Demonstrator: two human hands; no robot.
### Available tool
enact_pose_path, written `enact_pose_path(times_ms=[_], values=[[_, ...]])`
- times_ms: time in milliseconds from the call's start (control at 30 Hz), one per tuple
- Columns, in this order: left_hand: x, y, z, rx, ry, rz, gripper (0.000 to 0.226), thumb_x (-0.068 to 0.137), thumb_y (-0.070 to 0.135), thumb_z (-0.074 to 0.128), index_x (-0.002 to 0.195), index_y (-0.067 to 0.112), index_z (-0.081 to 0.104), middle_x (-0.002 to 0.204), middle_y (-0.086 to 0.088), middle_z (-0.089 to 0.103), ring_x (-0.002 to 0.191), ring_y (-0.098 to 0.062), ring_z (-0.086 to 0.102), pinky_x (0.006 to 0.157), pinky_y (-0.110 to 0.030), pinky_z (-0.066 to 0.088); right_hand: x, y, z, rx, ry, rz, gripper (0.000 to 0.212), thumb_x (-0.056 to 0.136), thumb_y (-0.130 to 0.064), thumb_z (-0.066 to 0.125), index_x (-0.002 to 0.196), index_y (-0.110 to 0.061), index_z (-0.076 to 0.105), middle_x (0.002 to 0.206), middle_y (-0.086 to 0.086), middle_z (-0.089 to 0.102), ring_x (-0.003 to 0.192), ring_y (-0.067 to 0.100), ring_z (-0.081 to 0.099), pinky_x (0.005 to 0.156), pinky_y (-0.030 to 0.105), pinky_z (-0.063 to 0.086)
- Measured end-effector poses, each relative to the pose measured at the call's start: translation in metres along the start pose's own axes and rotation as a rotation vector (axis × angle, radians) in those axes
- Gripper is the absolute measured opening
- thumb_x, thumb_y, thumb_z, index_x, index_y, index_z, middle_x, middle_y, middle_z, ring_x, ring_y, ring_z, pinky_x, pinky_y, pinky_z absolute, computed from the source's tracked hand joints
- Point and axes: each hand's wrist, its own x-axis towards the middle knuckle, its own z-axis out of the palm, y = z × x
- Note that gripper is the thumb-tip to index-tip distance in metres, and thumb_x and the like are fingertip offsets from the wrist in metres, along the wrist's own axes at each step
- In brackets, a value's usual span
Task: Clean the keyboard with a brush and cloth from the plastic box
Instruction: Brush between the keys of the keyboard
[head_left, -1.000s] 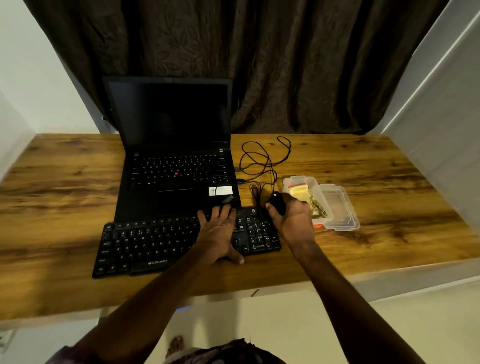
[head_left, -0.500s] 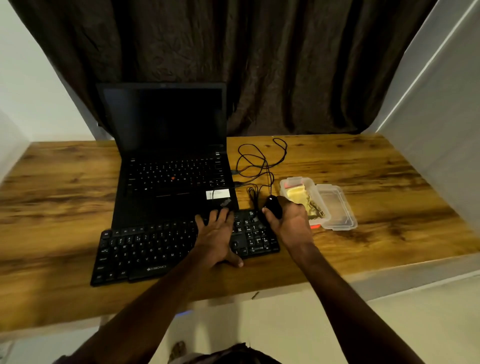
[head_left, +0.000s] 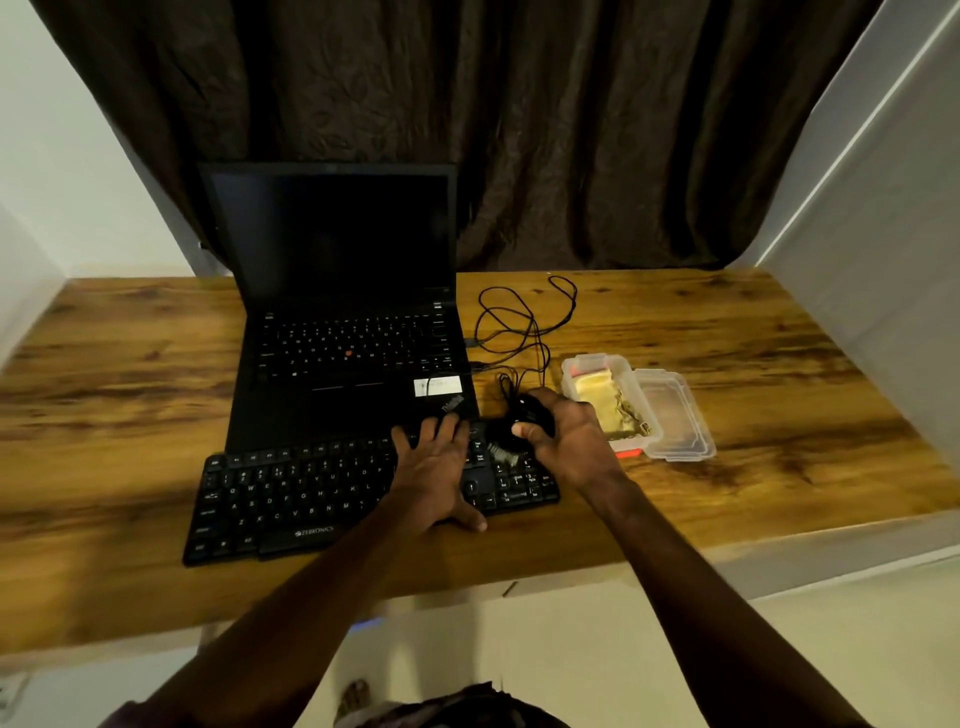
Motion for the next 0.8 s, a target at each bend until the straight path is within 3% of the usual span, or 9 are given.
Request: enact_pose_path(times_ms=[167, 400, 567, 700, 800], values=[[0.0, 0.001, 0.0, 0.001, 0.004, -0.003, 0.143, 0.05, 0.075, 0.079, 0.157, 0.015, 0.006, 0.16, -0.004, 0.011, 0.145, -0.029, 0.013, 0.114, -0.066, 0.01, -0.002, 0.003, 0.002, -0.024, -0.03, -0.063, 0.047, 0.091, -0.034, 0.068, 0.134, -0.031, 0.053, 0.122, 0.008, 0.067, 0.113, 0.026, 0.061, 0.094, 0.044, 0.056], [0.002, 0.002, -0.002, -0.002, -0.034, -0.017, 0.142, 0.052, 0.073, 0.08, 0.158, 0.016, 0.004, 0.161, -0.004, 0.008, 0.147, -0.029, 0.009, 0.114, -0.067, 0.007, 0.001, 0.0, -0.023, 0.0, -0.324, 0.014, 0.048, 0.091, -0.023, 0.072, 0.136, -0.02, 0.056, 0.123, 0.002, 0.062, 0.112, 0.019, 0.061, 0.095, 0.04, 0.056], [-0.001, 0.002, -0.002, 0.002, -0.024, -0.016, 0.14, 0.054, 0.073, 0.08, 0.157, 0.015, 0.006, 0.162, -0.006, 0.007, 0.148, -0.03, 0.009, 0.114, -0.067, 0.006, 0.004, -0.005, -0.01, -0.005, -0.176, 0.001, 0.054, 0.079, -0.053, 0.068, 0.129, -0.038, 0.055, 0.125, 0.01, 0.062, 0.105, 0.024, 0.065, 0.087, 0.043, 0.06], [-0.002, 0.002, -0.001, -0.001, -0.006, -0.013, 0.141, 0.053, 0.074, 0.079, 0.157, 0.016, 0.005, 0.162, -0.005, 0.008, 0.147, -0.03, 0.01, 0.114, -0.066, 0.006, -0.004, -0.009, 0.001, 0.001, -0.032, -0.048, 0.047, 0.084, -0.05, 0.068, 0.128, -0.035, 0.057, 0.111, 0.007, 0.07, 0.104, 0.024, 0.066, 0.086, 0.041, 0.06], [-0.001, 0.002, -0.001, -0.008, -0.012, -0.014, 0.141, 0.052, 0.073, 0.08, 0.157, 0.016, 0.005, 0.161, -0.004, 0.009, 0.147, -0.029, 0.01, 0.113, -0.067, 0.005, -0.008, -0.012, -0.004, 0.043, -0.007, -0.015, 0.037, 0.086, -0.034, 0.077, 0.12, -0.022, 0.068, 0.112, -0.001, 0.073, 0.099, 0.014, 0.069, 0.087, 0.033, 0.06]])
